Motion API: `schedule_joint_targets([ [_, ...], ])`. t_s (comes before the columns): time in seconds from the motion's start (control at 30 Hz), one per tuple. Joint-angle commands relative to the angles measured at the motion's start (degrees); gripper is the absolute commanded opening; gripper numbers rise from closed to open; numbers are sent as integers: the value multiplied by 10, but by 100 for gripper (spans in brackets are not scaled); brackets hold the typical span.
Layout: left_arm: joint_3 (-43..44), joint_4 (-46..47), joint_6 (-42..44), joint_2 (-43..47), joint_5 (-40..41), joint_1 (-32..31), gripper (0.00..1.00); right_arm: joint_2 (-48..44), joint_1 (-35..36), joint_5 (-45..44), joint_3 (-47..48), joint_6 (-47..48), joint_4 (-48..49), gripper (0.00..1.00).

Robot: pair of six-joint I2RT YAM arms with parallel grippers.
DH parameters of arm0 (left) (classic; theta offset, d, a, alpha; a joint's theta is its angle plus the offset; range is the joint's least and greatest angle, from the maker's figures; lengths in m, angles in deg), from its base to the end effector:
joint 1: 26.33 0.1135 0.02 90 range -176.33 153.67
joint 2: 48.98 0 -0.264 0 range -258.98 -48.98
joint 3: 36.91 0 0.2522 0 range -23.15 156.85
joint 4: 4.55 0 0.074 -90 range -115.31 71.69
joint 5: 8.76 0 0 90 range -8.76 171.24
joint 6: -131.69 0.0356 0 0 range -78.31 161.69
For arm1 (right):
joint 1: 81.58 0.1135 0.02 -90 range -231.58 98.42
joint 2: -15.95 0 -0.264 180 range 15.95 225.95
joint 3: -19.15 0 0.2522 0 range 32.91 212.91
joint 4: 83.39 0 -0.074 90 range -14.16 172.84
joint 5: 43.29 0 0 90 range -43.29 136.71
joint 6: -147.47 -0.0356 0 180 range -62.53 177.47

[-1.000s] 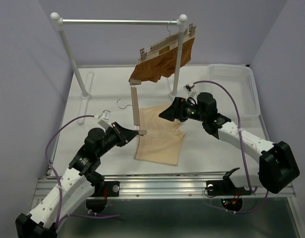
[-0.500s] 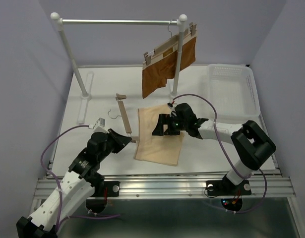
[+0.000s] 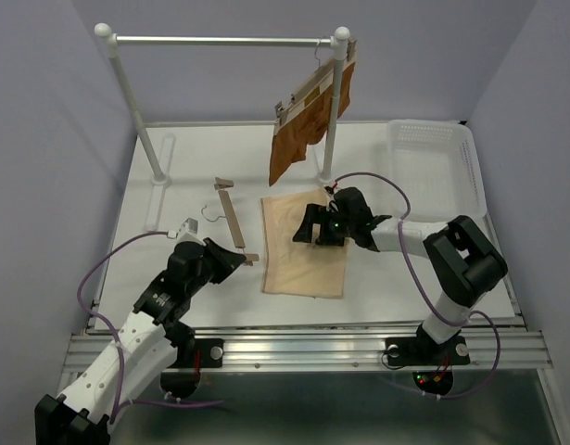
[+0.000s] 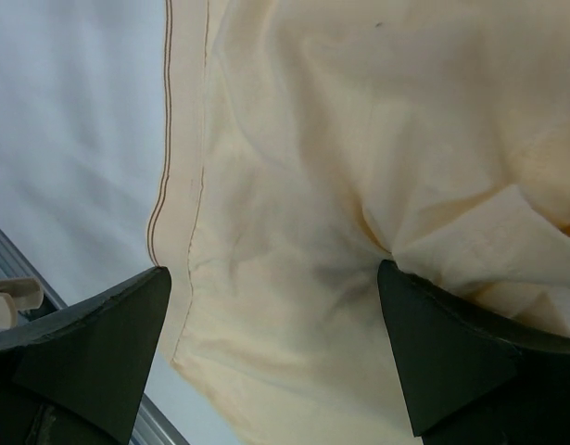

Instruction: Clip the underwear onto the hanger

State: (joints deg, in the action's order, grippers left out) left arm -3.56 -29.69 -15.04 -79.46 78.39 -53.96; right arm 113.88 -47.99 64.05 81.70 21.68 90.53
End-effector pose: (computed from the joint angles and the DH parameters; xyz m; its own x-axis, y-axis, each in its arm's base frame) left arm 0.1283 -0.0692 0.2185 -0.6055 -0.6256 -0.4919 -0.0043 0.6207 -0.7841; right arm 0.2798 0.1986 0.1575 -0.8650 0.0956 -0.4925 -0.2568 0.7590 0.5983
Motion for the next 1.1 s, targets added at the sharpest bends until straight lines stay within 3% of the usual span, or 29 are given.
schedule_joint_targets([
  [0.0, 8, 45, 22, -12, -6, 11, 0, 9, -29, -50, 16, 12, -21, 100],
  [0.27, 20, 28, 17, -7, -10, 21, 0, -69, -3, 59, 68, 225, -100, 100],
  [0.4, 16, 9, 5, 9, -29, 21, 0, -139, 75, -1, 60, 302, -140, 100],
  [0.57, 18, -9, -2, 32, -40, 21, 0, -161, 200, -137, 42, 395, -171, 100],
  [0.8, 30, -28, -16, 17, -53, 22, 0, -149, 279, -224, 42, 483, -141, 100],
  [1.07, 48, -56, -29, 2, -47, 22, 0, -69, 347, -280, 61, 535, -135, 97],
])
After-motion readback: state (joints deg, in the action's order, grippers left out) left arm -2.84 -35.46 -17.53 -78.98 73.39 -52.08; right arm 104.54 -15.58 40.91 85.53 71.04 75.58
